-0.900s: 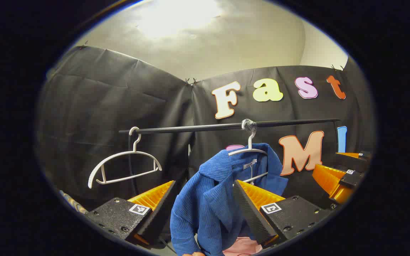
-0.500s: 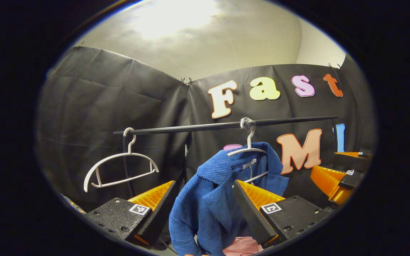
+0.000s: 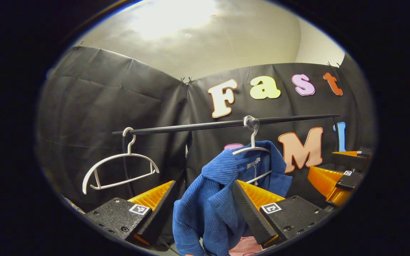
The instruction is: Grasp the clothes on the hanger with both hands and then place them into the laundry hamper below.
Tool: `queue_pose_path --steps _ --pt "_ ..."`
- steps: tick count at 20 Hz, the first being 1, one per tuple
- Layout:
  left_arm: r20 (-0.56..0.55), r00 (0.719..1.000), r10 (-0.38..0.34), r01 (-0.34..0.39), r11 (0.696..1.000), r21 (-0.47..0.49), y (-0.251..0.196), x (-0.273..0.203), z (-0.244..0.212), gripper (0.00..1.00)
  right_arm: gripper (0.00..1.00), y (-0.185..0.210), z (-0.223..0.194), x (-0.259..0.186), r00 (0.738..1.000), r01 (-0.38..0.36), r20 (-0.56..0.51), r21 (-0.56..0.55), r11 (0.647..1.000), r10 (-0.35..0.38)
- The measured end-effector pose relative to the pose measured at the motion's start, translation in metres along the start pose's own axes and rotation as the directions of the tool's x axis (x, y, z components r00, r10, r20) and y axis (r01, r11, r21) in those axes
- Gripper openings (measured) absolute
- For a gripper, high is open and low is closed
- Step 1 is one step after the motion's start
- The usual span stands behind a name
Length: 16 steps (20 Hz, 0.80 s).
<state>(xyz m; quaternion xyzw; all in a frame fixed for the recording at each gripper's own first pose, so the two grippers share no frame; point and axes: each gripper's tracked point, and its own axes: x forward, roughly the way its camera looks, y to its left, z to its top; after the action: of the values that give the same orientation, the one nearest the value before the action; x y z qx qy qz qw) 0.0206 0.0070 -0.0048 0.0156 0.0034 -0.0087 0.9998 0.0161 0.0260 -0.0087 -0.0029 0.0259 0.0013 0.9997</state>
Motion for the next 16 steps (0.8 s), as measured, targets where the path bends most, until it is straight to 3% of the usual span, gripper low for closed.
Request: queue_pose_path --steps 9,16 --pt "0.004 1.000 -0.016 0.016 1.000 0.021 -0.010 -0.004 -0.005 0.98 0.96 0.001 -0.005 0.002 1.000 -0.002 -0.026 -0.006 1.000 0.002" --pt "-0.083 0.997 -0.006 0.006 1.000 0.008 -0.025 0.004 -0.043 0.96 0.96 0.000 -0.013 0.002 0.999 -0.032 -0.035 -0.031 0.999 0.031"
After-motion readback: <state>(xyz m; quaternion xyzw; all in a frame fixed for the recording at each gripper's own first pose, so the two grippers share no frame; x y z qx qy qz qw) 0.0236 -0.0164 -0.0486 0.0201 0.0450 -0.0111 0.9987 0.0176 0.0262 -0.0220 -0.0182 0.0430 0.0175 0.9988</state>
